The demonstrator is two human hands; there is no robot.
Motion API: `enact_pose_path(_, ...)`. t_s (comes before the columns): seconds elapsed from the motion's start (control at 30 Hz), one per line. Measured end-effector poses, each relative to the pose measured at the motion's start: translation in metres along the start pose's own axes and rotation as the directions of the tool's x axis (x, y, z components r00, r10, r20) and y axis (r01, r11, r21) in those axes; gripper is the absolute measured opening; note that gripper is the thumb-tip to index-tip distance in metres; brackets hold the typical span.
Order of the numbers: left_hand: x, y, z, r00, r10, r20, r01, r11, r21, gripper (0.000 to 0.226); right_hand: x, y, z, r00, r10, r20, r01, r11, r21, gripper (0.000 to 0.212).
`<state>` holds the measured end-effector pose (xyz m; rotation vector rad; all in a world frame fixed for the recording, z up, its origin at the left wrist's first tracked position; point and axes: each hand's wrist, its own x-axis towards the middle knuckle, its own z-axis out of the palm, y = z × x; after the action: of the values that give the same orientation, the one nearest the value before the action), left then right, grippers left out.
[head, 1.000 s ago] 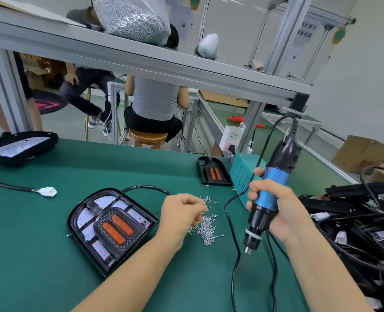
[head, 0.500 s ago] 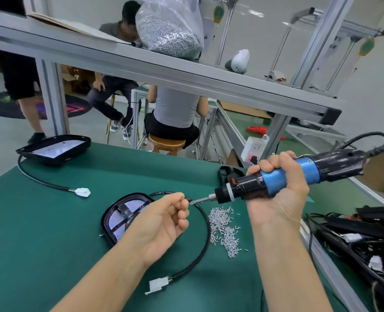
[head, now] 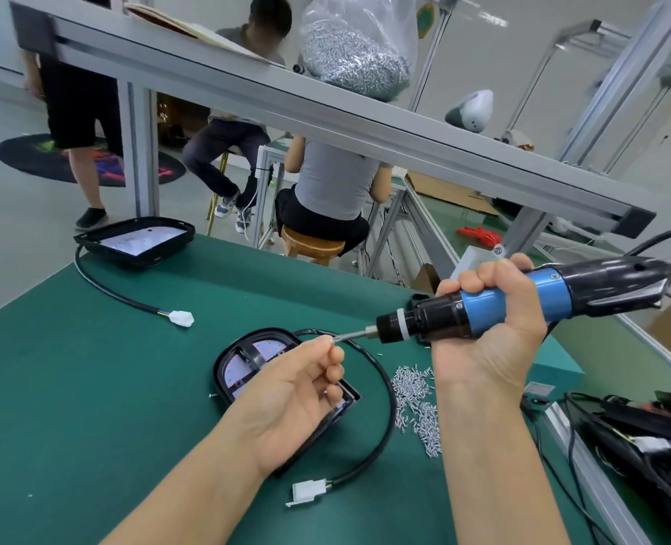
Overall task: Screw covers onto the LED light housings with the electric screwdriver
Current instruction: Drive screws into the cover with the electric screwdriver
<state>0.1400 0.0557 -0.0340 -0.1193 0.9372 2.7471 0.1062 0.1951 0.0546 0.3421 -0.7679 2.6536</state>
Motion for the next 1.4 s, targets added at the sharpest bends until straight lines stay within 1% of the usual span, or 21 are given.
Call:
enact_pose_path(0.13,0.0,0.0,-0.001,1.0,0.011,-0.008,-0.011,1.0,0.015,0.009,0.0,0.003,0.002,1.0,-0.01,0.014,0.01,1.0,-0.012,0.024)
enact_pose_path(0.2,0.0,0.0,-0.002,1.0,0.015,-0.014,-0.015,1.0,0.017,0.005,0.0,0.004,0.001,1.0,-0.008,0.021,0.008,1.0,-0.011,0.024)
enact_pose_path(0.47,0.001,-0.003,0.001,0.998,0.034,-0.062,-0.036,0.999,-0.032,0.003,-0.001,0.008,-0.001,1.0,-0.01,0.019,0.011,1.0,-0.019,0.023)
enact_pose_path(0.63,-0.002,0.0,0.0,0.999,0.017,-0.034,-0.019,0.997,-0.071,0.017,0.0,0.007,-0.002,1.0,-0.006,0.019,0.006,1.0,-0.015,0.023)
enact_pose_path(0.77,-0.001,-0.001,0.001,0.999,0.016,-0.035,-0.018,0.998,-0.063,0.014,0.001,0.007,0.0,1.0,0.002,0.021,-0.002,1.0,-0.004,0.024)
enact_pose_path(0.9,-0.001,-0.003,0.0,0.999,0.008,-0.042,-0.011,0.998,-0.06,0.005,0.0,0.009,0.0,1.0,-0.008,0.029,0.009,0.999,-0.031,0.024)
enact_pose_path(1.17,-0.001,-0.004,0.0,0.999,-0.003,-0.049,-0.003,0.993,-0.118,0.008,-0.002,0.009,-0.002,0.999,0.002,0.054,-0.001,1.0,-0.016,0.023)
enact_pose_path(1.4,-0.001,-0.006,-0.001,0.998,-0.001,-0.055,-0.008,0.989,-0.147,0.006,-0.003,0.012,-0.001,0.999,0.002,0.032,-0.001,1.0,-0.02,0.024)
